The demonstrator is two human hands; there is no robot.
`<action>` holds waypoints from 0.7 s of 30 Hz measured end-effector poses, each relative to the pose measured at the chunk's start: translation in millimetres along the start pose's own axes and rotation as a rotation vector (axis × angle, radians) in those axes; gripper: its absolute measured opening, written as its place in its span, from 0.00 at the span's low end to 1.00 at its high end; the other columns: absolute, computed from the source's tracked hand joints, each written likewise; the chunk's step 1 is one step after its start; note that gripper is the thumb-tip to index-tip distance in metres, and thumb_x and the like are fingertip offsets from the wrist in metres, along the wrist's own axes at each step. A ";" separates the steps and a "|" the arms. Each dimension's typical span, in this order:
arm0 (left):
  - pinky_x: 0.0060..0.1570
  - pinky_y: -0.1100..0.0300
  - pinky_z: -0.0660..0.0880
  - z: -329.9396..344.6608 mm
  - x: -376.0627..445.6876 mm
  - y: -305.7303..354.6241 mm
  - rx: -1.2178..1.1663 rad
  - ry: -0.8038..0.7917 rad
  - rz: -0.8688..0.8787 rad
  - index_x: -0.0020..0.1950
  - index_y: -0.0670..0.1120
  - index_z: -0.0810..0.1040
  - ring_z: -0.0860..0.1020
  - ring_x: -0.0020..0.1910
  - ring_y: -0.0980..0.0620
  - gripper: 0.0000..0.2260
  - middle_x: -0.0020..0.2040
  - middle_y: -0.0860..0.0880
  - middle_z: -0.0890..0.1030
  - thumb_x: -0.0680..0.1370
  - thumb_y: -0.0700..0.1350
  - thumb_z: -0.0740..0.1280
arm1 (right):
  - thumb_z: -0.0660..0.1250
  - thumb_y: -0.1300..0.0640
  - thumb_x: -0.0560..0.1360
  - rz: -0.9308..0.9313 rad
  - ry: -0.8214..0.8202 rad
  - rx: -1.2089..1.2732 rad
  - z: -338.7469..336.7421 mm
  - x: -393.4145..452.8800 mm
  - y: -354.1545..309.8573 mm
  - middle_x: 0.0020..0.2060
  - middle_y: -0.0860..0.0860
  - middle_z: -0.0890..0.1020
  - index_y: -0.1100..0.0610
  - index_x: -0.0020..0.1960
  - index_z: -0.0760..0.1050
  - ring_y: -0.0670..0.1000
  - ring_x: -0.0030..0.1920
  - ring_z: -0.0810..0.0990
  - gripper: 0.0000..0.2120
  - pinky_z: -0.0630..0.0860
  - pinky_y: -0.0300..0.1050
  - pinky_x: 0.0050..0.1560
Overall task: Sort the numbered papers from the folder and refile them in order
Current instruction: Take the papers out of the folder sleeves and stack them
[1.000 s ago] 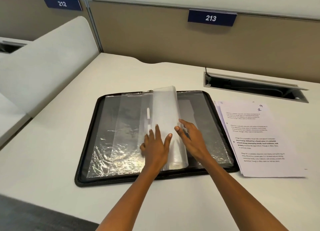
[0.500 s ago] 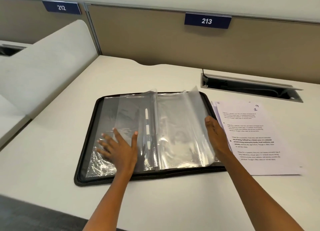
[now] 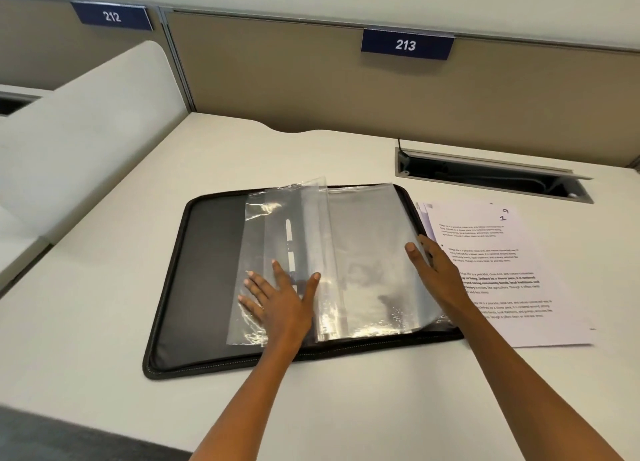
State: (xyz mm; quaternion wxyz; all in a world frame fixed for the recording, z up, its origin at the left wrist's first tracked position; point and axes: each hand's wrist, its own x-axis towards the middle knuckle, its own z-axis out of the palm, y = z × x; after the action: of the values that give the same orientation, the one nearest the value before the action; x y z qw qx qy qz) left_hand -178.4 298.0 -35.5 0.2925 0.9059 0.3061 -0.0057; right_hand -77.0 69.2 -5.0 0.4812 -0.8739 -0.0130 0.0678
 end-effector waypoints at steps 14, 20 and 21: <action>0.73 0.49 0.53 26.0 -33.0 82.1 -0.352 -0.270 0.474 0.77 0.56 0.48 0.50 0.76 0.54 0.36 0.78 0.53 0.48 0.73 0.69 0.53 | 0.60 0.38 0.74 0.021 0.075 0.061 -25.9 -18.9 0.6 0.68 0.51 0.73 0.52 0.71 0.68 0.51 0.67 0.72 0.30 0.67 0.45 0.65; 0.57 0.66 0.70 28.0 -29.2 79.4 -0.473 0.255 0.677 0.65 0.49 0.74 0.71 0.59 0.59 0.16 0.66 0.50 0.68 0.80 0.52 0.58 | 0.58 0.33 0.74 -0.203 -0.090 -0.228 -26.0 -17.3 13.7 0.71 0.48 0.67 0.51 0.74 0.62 0.48 0.70 0.65 0.34 0.60 0.43 0.68; 0.58 0.64 0.69 30.5 -26.9 77.6 -0.465 0.284 0.626 0.64 0.49 0.74 0.70 0.61 0.58 0.14 0.66 0.49 0.69 0.81 0.50 0.59 | 0.55 0.30 0.73 -0.266 -0.143 -0.362 -23.9 -15.0 19.6 0.73 0.49 0.64 0.50 0.75 0.60 0.50 0.73 0.62 0.37 0.58 0.45 0.70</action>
State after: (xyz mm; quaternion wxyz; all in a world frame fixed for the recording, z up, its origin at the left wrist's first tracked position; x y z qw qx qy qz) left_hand -151.8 217.1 -14.9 0.4319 0.8568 0.0463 0.2777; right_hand -89.5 37.3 -7.3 0.3191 -0.9296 -0.1739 0.0620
